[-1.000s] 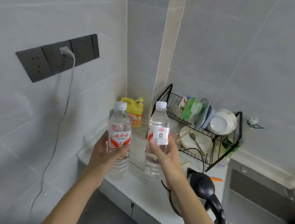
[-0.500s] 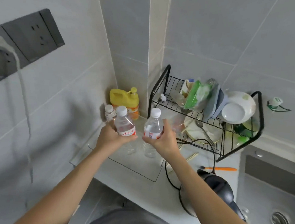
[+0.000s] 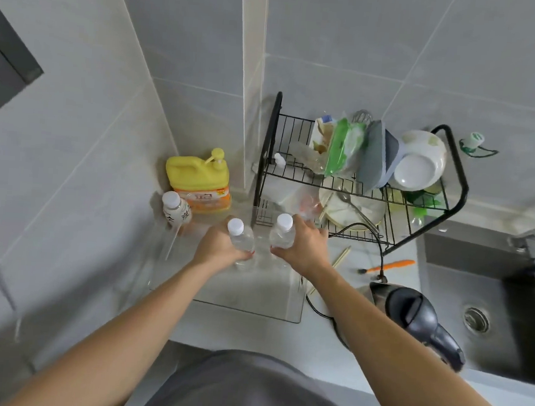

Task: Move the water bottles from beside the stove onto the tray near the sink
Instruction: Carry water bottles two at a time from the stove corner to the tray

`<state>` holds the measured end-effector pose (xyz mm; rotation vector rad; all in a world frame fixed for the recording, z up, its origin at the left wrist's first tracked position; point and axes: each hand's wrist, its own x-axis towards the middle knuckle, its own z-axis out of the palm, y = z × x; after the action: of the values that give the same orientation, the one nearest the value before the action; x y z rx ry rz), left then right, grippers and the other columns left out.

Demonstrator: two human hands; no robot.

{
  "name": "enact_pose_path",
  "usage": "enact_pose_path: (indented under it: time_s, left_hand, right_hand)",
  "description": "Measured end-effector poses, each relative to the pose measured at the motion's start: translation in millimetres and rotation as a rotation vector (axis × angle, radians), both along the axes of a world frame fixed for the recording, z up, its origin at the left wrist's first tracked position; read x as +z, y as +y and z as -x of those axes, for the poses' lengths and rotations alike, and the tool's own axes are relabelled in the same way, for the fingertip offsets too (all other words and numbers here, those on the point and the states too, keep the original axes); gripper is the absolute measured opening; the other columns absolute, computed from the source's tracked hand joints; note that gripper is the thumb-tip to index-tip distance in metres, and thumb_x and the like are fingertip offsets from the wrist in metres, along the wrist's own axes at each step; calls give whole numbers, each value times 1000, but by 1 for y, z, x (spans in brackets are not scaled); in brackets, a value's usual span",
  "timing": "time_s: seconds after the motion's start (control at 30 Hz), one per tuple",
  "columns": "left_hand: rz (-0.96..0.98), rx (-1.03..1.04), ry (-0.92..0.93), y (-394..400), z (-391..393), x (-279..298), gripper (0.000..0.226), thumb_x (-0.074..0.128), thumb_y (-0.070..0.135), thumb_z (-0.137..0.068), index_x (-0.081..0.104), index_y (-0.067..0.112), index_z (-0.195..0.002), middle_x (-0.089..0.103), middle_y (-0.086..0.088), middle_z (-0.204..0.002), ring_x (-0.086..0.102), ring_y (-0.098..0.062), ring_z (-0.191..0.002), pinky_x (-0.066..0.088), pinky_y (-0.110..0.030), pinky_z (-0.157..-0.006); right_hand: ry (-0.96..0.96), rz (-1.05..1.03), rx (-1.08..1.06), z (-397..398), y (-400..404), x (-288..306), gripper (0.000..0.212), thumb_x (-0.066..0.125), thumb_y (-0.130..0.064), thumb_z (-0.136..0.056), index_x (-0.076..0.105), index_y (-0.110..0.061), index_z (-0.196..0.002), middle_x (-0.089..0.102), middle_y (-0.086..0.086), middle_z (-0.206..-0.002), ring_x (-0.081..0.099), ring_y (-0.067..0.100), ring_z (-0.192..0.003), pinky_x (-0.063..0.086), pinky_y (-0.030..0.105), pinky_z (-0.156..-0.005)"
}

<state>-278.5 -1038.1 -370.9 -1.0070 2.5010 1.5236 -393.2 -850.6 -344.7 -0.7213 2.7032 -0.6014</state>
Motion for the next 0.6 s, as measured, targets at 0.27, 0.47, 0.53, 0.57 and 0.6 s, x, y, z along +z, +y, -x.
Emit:
enact_pose_path:
  time_s: [0.27,0.47,0.53,0.57,0.6]
  left_hand:
    - [61,-130,43,-4,33,-2,48,92,34,-52,65,33,-92,74,12,-88,66,-9,-78,61,-38,-80]
    - [197,-223,90,4,44,25,52,94,21,-59,64,32,-100,68,11,-101,67,-20,-94,52,-32,-79]
    - [251,-244,147,2,46,34,42,92,19,-68,68,25,-102,62,9,-100,64,-19,-94,49,-28,-79]
    - [284,-268,167,-1,48,38,36,91,19,-73,70,22,-101,60,7,-100,63,-17,-93,46,-22,-77]
    - [311,-304,168,-3,50,44,31,89,19,-76,71,21,-101,58,5,-101,62,-15,-93,43,-18,-75]
  right_hand:
    - [91,-155,54,11,2,2,73,85,-54,-76,55,-22,-134,66,0,-133,53,25,-131,34,46,-107]
    - [91,-169,87,20,6,7,78,89,-56,-70,58,-21,-133,59,-1,-134,53,26,-133,38,50,-111]
    - [90,-137,88,24,8,13,77,89,-55,-71,57,-20,-132,55,1,-134,54,29,-131,42,51,-109]
    - [120,-108,87,26,8,16,74,88,-55,-72,58,-20,-130,55,2,-132,55,30,-128,45,51,-106]
    - [173,-79,92,29,8,21,68,86,-54,-76,60,-19,-128,55,3,-129,57,32,-124,49,49,-101]
